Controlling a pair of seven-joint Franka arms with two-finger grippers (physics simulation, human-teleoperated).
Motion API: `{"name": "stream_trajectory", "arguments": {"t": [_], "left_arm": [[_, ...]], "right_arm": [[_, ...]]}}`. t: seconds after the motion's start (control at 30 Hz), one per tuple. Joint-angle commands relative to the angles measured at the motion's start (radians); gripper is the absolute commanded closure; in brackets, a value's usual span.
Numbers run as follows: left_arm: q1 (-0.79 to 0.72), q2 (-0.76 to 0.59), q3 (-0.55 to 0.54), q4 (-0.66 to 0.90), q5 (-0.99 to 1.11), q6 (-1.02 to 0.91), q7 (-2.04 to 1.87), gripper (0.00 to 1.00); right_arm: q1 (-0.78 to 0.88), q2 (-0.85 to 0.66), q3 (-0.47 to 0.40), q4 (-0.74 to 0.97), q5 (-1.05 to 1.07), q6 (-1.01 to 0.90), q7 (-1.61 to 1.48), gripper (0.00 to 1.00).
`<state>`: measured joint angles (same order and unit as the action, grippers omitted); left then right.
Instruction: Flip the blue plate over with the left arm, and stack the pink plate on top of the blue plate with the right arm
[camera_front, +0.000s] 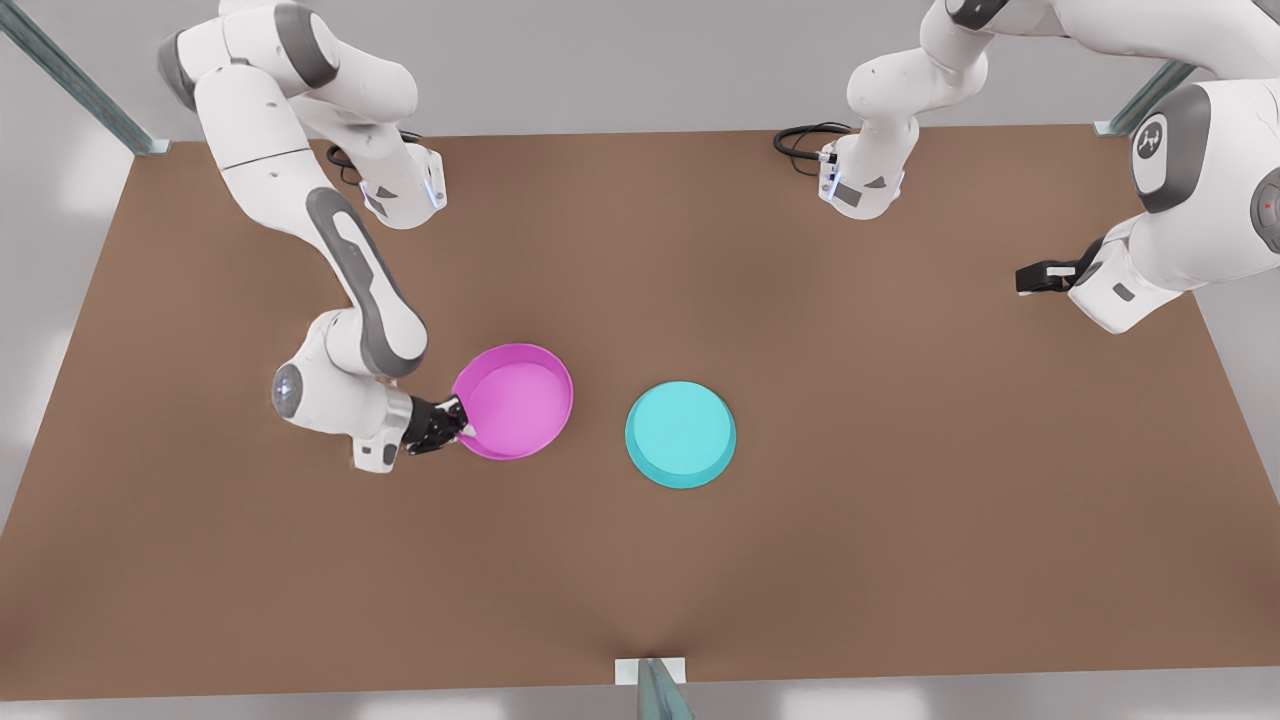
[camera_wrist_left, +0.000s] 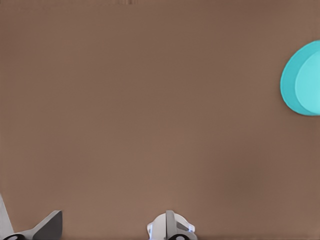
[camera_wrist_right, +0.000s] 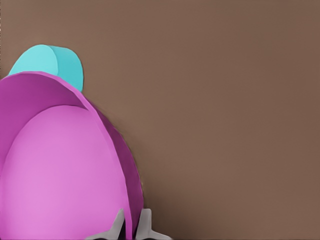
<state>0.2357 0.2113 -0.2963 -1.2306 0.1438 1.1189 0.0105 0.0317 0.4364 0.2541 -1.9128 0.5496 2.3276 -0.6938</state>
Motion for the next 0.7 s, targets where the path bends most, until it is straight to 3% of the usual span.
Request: {"name": "stream_trajectory", "arguments": {"t": [0.0, 0.23, 0.3, 0.67], "left_arm": [[0.001, 0.0, -0.001, 0.0, 0.0, 0.002, 0.052, 0.0], [0.002, 0.0, -0.004, 0.0, 0.0, 0.002, 0.052, 0.0], [0.002, 0.0, -0.004, 0.002, 0.0, 0.001, 0.051, 0.0], [0.001, 0.008, -0.006, 0.01, 0.0, 0.001, 0.039, 0.0]], "right_arm": [[0.074, 0.018, -0.001, 0.024, -0.002, 0.177, 0.66, 0.79], [0.277, 0.211, -0.01, 0.273, -0.014, 0.266, 0.944, 0.79], [0.35, 0.254, -0.059, 0.336, -0.014, 0.268, 1.001, 0.79], [0.462, 0.334, -0.072, 0.388, -0.017, 0.351, 1.045, 0.79]]}}
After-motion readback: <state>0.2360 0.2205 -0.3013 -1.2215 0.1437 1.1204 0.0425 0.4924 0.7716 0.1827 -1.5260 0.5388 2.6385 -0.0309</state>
